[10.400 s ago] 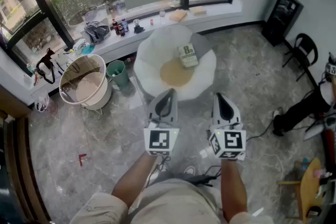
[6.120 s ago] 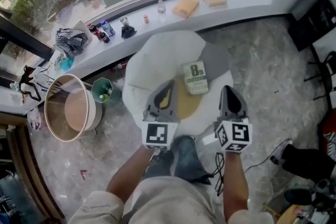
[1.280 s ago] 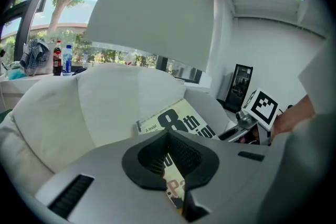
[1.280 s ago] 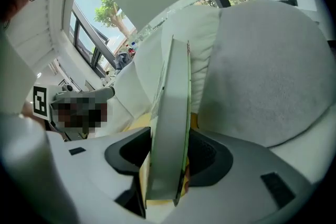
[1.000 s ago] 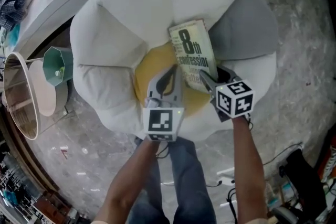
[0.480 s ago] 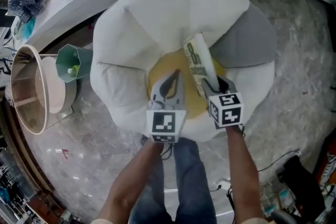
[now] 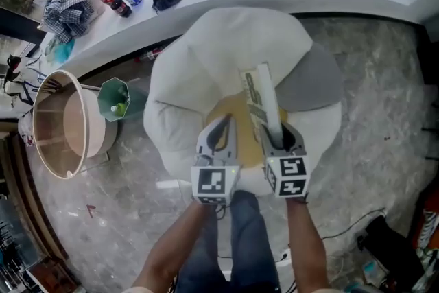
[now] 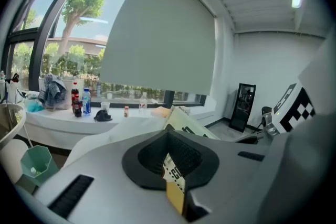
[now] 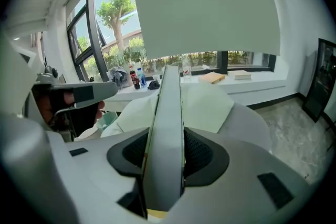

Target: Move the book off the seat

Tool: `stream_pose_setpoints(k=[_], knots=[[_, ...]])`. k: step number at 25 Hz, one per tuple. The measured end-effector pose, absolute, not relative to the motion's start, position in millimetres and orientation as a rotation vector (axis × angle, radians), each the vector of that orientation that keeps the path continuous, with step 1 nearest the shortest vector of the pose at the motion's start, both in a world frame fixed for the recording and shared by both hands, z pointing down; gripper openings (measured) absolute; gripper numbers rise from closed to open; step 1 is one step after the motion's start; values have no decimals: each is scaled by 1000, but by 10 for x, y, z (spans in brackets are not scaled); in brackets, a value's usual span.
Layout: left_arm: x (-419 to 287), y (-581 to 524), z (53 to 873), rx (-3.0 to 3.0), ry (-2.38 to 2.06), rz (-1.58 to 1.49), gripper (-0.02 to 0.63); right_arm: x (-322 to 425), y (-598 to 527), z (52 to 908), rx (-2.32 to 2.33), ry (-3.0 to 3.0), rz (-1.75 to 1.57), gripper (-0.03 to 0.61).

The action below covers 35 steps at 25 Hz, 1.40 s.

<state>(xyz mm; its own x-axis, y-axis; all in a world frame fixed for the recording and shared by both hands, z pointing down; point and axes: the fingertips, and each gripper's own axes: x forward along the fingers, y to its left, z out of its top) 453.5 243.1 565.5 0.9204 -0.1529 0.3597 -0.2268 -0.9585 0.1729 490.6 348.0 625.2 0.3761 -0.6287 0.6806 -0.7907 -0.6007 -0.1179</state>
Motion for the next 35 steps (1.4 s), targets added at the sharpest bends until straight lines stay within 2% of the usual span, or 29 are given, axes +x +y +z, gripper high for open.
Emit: stream_pose_setpoints(k=[10, 21, 28, 35], knots=[[4292, 2338, 3980, 2906, -344, 334, 0, 4826, 3413, 4316, 2567, -1282, 813, 175], [3969, 2384, 2240, 3015, -422, 74, 0, 4631, 3498, 2289, 2740, -1349, 389, 175], [3725, 2423, 1634, 3091, -530, -15, 0, 4548, 3701, 1717, 2778, -1423, 247, 175], [3288, 2342, 1446, 3063, -689, -39, 0, 4252, 3545, 1504, 2720, -1575, 176, 175]])
